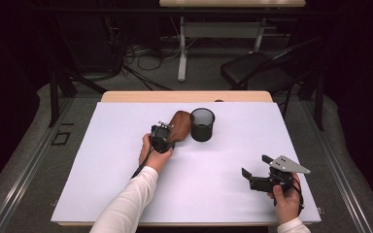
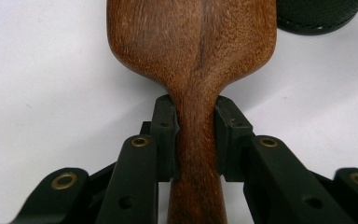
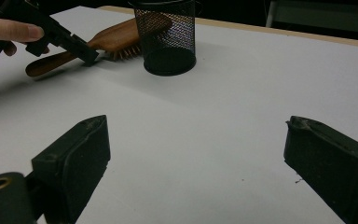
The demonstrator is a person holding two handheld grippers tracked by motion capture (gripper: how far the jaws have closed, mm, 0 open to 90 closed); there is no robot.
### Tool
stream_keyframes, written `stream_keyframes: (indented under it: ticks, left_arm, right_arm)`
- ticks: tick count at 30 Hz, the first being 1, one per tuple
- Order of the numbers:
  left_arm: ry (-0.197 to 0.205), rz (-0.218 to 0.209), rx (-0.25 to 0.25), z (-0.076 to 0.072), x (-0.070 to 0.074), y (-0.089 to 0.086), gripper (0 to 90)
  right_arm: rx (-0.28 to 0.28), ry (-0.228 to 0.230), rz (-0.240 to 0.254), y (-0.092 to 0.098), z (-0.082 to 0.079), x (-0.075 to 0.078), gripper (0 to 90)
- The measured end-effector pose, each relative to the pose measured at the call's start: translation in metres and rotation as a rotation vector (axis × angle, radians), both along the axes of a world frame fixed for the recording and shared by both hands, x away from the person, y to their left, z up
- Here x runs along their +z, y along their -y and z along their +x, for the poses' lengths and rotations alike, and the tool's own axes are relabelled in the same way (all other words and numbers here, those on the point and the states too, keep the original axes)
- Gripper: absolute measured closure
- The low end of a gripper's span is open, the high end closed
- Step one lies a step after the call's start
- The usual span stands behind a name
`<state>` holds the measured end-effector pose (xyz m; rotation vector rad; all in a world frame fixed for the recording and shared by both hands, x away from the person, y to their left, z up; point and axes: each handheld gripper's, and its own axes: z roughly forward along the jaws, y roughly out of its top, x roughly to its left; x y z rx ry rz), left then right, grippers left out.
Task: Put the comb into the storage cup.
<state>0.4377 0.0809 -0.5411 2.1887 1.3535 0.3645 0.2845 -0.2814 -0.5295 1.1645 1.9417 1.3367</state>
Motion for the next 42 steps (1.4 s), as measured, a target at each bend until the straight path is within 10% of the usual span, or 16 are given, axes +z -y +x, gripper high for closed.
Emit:
stream_keyframes:
  ticks: [42]
  left_arm:
    - [0.057, -0.113, 0.035, -0.008, 0.002, -0.020, 72.3]
  right_arm:
    - [-0.004, -0.004, -0.003, 0.001, 0.000, 0.000, 6.7]
